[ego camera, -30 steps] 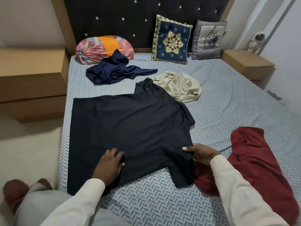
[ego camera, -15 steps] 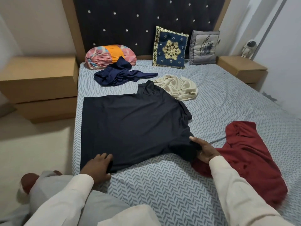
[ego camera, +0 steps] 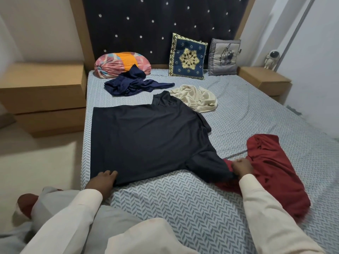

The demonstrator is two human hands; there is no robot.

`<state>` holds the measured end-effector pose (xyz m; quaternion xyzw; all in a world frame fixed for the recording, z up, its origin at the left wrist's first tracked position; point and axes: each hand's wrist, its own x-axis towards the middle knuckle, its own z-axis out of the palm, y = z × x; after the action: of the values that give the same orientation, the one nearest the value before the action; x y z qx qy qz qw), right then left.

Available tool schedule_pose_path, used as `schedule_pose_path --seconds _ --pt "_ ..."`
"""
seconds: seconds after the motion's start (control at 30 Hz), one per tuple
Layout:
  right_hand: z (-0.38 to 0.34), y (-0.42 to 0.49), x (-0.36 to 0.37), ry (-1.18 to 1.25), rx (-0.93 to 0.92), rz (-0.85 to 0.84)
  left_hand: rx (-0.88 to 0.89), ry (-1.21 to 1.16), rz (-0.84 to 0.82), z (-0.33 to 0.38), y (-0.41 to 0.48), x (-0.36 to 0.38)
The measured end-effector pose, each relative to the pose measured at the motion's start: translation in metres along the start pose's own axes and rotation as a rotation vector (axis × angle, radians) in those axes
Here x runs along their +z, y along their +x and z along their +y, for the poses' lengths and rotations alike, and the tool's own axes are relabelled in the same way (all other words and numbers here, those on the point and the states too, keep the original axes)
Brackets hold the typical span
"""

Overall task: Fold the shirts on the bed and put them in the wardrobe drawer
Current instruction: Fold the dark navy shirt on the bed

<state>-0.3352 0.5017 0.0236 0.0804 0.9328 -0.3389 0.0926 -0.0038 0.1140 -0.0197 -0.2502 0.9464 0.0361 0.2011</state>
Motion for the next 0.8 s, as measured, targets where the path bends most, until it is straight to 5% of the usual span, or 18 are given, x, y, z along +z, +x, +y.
schedule_pose_path --seconds 0.13,0.37,0.47,0.67,0.8 --pt "-0.01 -0.008 0.02 -0.017 -0.203 0.069 0.011 0.03 0.014 -0.002 0.0 0.0" --pt "-0.045 -0.056 0.094 -0.499 -0.894 -0.482 0.007 0.017 0.136 -0.003 0.002 -0.002" --pt "-0.043 -0.059 0.118 -0.703 -0.9 -0.342 -0.01 -0.032 0.156 -0.003 -0.001 -0.004" --pt "-0.039 -0.052 0.11 -0.527 -0.879 -0.111 -0.001 -0.039 0.155 -0.003 -0.007 -0.008" --pt "-0.037 -0.044 0.106 -0.669 -0.899 -0.261 -0.046 -0.035 0.086 -0.007 -0.011 -0.012"
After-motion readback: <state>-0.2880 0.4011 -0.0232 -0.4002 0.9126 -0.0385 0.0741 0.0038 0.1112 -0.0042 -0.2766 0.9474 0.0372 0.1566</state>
